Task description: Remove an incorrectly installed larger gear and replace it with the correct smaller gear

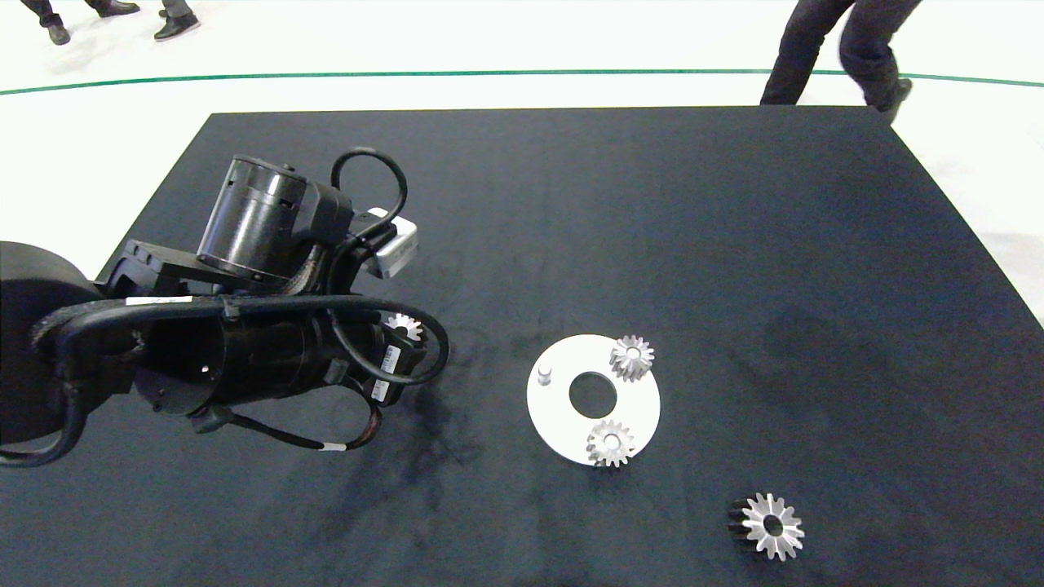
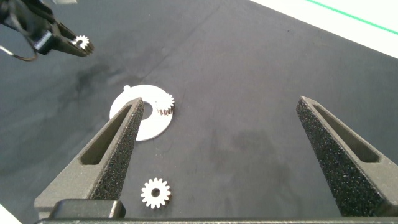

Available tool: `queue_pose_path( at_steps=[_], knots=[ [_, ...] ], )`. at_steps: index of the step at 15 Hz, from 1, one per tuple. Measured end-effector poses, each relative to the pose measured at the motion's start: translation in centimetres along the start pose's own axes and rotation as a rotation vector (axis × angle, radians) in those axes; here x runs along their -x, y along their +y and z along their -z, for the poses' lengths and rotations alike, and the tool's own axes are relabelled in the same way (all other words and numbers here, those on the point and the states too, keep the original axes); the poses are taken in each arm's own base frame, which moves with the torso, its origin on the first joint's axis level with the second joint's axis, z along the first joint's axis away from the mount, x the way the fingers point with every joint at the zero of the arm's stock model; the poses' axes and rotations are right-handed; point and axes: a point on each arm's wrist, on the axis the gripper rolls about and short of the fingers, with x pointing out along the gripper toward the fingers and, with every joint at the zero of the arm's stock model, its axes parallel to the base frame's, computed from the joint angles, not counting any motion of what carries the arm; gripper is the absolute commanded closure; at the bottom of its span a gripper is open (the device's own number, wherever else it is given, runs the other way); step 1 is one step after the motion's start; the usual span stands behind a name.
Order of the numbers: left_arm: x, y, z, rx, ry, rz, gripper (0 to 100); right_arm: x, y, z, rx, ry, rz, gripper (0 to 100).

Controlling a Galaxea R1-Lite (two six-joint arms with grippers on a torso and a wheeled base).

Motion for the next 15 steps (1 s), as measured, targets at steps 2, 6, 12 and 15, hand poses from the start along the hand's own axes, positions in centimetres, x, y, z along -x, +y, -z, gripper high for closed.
queue_pose_path(
  at_steps=[2, 6, 12, 15],
  knots=[
    [1.2, -1.0, -0.5, -0.019, -0.038, 0.037, 95, 0.0, 0.0, 0.0, 0.000, 0.001, 0.000, 0],
    [1.8, -3.5, -1.5, -0.068, -0.073, 0.113, 96, 0.1, 0.0, 0.0, 0.000, -0.001, 0.002, 0],
    [0.7, -6.0, -3.5, -0.096, -0.097, 0.162, 96, 0.2, -0.1, 0.0, 0.006, -0.005, 0.003, 0],
    [-0.2, -7.0, -3.7, -0.112, -0.082, 0.177, 96, 0.2, -0.1, -0.1, 0.006, -0.008, 0.004, 0]
  ],
)
